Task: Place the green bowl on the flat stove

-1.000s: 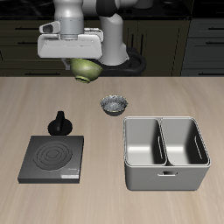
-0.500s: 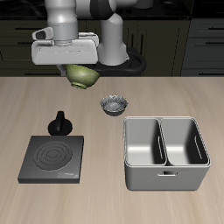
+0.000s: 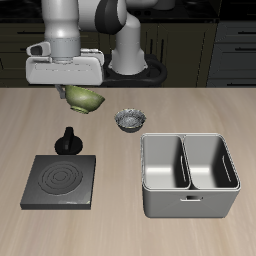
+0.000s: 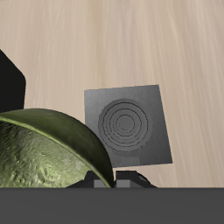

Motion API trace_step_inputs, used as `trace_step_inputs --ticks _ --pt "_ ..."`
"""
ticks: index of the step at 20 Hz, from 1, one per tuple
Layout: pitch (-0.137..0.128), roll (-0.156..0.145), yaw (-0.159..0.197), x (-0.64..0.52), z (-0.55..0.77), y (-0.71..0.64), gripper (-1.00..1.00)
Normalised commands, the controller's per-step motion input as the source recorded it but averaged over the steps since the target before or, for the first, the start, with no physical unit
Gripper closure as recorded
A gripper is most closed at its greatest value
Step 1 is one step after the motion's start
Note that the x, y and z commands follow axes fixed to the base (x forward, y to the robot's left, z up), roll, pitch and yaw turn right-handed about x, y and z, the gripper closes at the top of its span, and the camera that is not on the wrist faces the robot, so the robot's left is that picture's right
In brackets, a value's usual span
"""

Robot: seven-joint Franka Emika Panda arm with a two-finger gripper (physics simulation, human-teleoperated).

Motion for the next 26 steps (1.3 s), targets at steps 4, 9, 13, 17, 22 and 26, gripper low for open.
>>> trace_step_inputs --ticks 4,9,13,17,22,26 --pt "-0.026 -0.009 -0.014 0.19 0.03 -0.12 1.00" --pt "0.007 -0.013 0.006 0.16 -0.06 -0.10 1.00" --pt "0.005 -0.022 -0.005 0.09 -0.20 -0.17 1.00" --pt "0.053 -0.033 -0.021 0.13 -0.48 -0.24 1.00" --pt "0.033 -0.021 -0.037 0.01 -0.33 0.00 1.00" --pt "0.013 -0.006 -0.014 -0.01 -0.23 0.02 1.00"
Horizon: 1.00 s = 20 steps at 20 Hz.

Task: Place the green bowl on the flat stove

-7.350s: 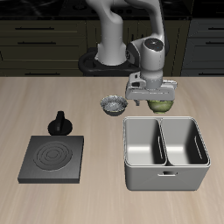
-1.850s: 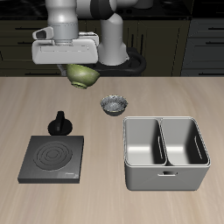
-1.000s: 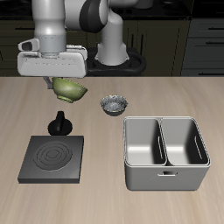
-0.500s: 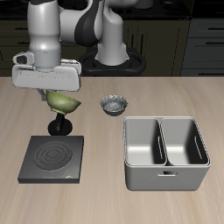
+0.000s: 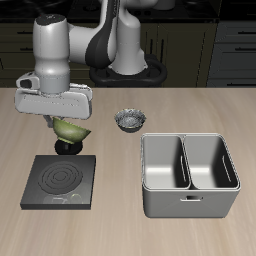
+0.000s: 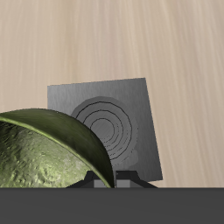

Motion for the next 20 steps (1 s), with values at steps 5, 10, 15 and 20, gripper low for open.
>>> trace_step_inputs --ticks 5,10,15,20 --pt "0.006 -0.011 -0.010 -0.01 -0.15 0.03 1.00" --pt "0.017 -0.010 0.000 0.01 -0.25 0.01 1.00" --pt "0.037 -0.011 0.018 0.02 -0.40 0.06 1.00" --pt "0.031 -0.021 0.020 0.08 -0.33 0.01 1.00"
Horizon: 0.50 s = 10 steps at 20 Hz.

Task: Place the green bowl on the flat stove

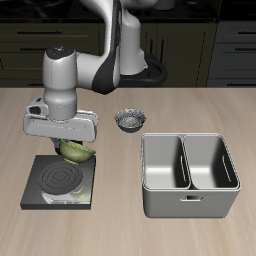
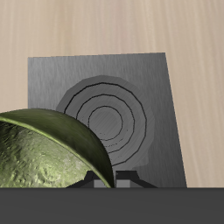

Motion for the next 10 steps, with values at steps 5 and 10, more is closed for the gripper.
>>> trace_step_inputs --ticks 5,10 --pt "0.025 -0.053 0.004 0.15 -0.32 -0.03 1.00" --pt "-0.009 -0.094 0.014 0.08 -0.13 -0.02 -1.00"
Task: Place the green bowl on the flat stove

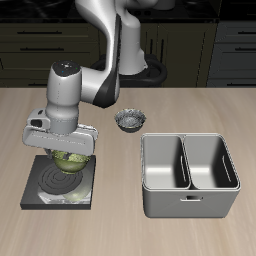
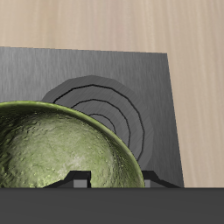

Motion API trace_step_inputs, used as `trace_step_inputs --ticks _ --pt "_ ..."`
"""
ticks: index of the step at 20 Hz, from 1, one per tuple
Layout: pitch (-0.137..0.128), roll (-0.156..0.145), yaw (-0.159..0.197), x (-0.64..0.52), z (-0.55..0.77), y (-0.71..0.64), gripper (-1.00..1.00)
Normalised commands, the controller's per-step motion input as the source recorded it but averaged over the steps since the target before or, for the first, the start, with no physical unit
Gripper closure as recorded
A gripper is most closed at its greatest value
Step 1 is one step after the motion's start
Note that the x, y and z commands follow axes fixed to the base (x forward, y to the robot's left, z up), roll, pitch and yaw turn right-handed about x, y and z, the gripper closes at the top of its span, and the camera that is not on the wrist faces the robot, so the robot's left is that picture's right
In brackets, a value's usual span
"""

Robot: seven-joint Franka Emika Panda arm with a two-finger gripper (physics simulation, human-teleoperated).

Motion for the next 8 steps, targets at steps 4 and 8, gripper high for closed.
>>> trace_step_inputs --ticks 4,8 --pt "0.007 -0.024 -0.001 -0.03 -0.06 0.12 -1.00" --pt "-0.042 0.029 -0.022 -0.29 0.18 0.23 -1.00"
